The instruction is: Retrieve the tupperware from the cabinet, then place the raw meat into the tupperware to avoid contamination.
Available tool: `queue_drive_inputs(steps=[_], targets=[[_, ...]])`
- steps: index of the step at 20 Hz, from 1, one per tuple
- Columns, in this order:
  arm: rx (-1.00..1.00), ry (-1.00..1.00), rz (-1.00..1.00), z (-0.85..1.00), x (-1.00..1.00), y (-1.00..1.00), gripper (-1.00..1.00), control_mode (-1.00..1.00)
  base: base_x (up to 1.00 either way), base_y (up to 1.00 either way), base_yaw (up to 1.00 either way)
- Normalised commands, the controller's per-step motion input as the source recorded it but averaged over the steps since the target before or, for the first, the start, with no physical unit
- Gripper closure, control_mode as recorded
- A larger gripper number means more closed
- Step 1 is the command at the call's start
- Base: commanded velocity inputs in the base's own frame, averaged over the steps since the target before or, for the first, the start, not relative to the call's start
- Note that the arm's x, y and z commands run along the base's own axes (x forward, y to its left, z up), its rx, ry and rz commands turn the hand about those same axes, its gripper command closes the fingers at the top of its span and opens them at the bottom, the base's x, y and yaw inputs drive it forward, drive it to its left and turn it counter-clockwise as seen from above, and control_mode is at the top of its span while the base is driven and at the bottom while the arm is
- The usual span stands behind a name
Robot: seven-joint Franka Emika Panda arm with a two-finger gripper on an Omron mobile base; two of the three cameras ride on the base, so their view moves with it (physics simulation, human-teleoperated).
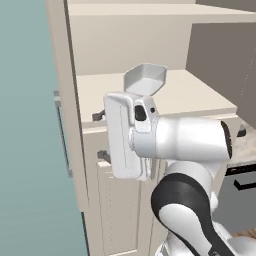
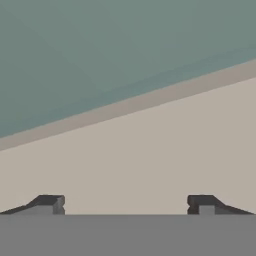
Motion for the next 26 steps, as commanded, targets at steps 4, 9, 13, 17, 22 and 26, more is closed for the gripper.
queue_drive_inputs(steps=[4,9,13,17,22,26], targets=[[0.00,0.00,-0.01,0.01,0.00,-0.27,-1.00,-1.00,0.00,0.00,0.00],[0.00,0.00,-0.02,0.01,0.00,-0.41,-1.00,-1.00,0.00,0.00,0.00],[0.00,0.00,-0.04,0.02,0.00,-0.55,-1.00,-1.00,0.00,0.00,0.00],[0.00,0.00,-0.09,0.01,0.00,-0.57,-1.00,-1.00,0.00,0.00,0.00],[0.00,0.04,-0.20,0.00,0.11,-0.45,-1.00,-1.00,0.00,0.00,0.00],[0.00,0.09,-0.27,0.00,0.22,-0.41,-1.00,-1.00,0.00,0.00,0.00]])
